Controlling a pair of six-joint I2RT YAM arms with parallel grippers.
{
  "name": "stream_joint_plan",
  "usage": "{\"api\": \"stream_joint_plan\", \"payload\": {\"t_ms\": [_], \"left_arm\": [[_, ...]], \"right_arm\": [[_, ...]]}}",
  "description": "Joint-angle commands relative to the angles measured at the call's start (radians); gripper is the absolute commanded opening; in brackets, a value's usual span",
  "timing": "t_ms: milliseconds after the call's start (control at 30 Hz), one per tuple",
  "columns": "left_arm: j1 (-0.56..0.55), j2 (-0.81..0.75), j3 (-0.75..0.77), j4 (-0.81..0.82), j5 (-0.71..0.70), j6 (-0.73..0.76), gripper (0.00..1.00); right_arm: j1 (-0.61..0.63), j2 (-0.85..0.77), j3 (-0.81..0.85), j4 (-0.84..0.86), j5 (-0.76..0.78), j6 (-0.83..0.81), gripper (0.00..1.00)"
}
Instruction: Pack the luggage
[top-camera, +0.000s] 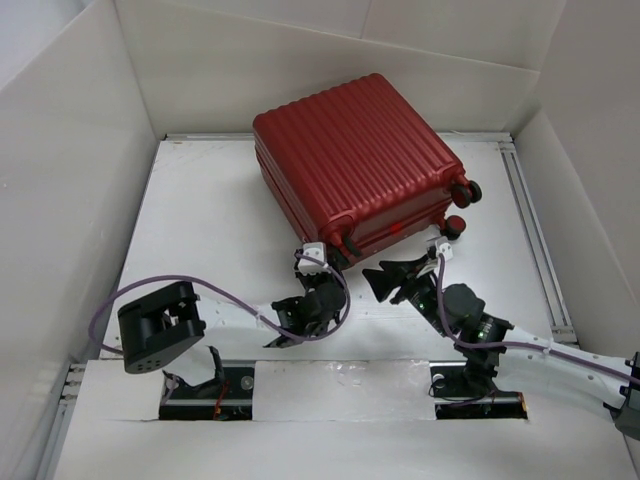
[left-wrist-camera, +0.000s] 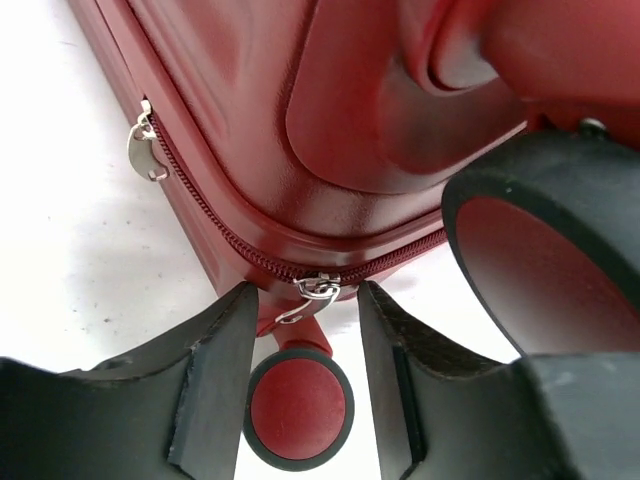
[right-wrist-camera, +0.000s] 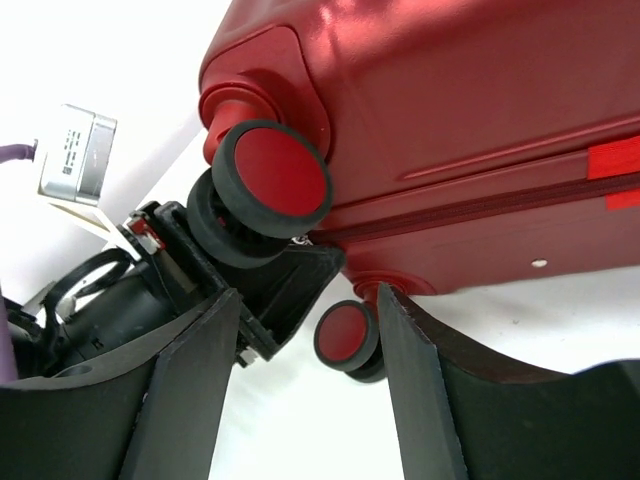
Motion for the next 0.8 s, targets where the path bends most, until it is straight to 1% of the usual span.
{"api": "stream_joint_plan", "payload": {"t_ms": [0,33,100,133,167,200,233,300,400,467,567,600,633,667,700,733,767], "left_arm": [[-0.001,0.0,0.081,0.171,-0.161,0.067,0.38],[-0.001,0.011,0.092,0.18,-0.181,0.076,0.35],[-0.001,0.02,0.092,0.261,-0.218,0.143,0.33],[-0.001,0.032,0.081,0.357,-0.218,0.178,0.26],[-0.001,0.032,0.066,0.358,-0.218,0.212,0.22],[-0.001,0.042,0.066,0.435,-0.227,0.243,0.18],[-0.001,0.042,0.066,0.46,-0.228,0.29,0.14],[-0.001,0.051,0.066,0.475,-0.24,0.305,0.0],[-0.001,0.025,0.053,0.475,-0.228,0.315,0.0],[-0.001,0.0,0.014,0.484,-0.211,0.315,0.0],[-0.001,-0.066,-0.029,0.441,-0.165,0.269,0.0],[-0.001,-0.084,-0.057,0.418,-0.153,0.245,0.0],[-0.001,-0.116,-0.072,0.403,-0.152,0.213,0.0],[-0.001,-0.132,-0.086,0.402,-0.152,0.213,0.0],[-0.001,-0.147,-0.098,0.387,-0.142,0.197,0.0],[-0.001,-0.159,-0.118,0.378,-0.142,0.197,0.0],[-0.001,-0.188,-0.118,0.352,-0.142,0.171,0.0]], "right_arm": [[0.003,-0.016,0.016,0.016,-0.04,0.025,0.62],[0.003,-0.017,0.016,0.016,-0.054,0.037,0.62],[0.003,-0.026,0.006,0.016,-0.065,0.051,0.62],[0.003,-0.036,-0.003,0.016,-0.074,0.063,0.61],[0.003,-0.037,-0.013,0.016,-0.074,0.064,0.61],[0.003,-0.046,-0.014,0.016,-0.074,0.064,0.61],[0.003,-0.046,-0.023,0.016,-0.085,0.073,0.61],[0.003,-0.056,-0.032,0.016,-0.085,0.073,0.59],[0.003,-0.066,-0.032,0.016,-0.085,0.073,0.59],[0.003,-0.066,-0.032,0.016,-0.076,0.073,0.61],[0.003,-0.041,0.002,-0.007,-0.076,0.047,0.71],[0.003,-0.027,0.037,-0.007,-0.066,0.035,0.79],[0.003,0.009,0.057,-0.022,-0.066,0.021,0.82],[0.003,0.031,0.08,-0.041,-0.056,0.021,0.85],[0.003,0.055,0.132,-0.053,-0.046,0.021,0.88],[0.003,0.109,0.158,-0.064,-0.033,0.012,0.93],[0.003,0.138,0.186,-0.076,-0.033,0.002,0.96]]}}
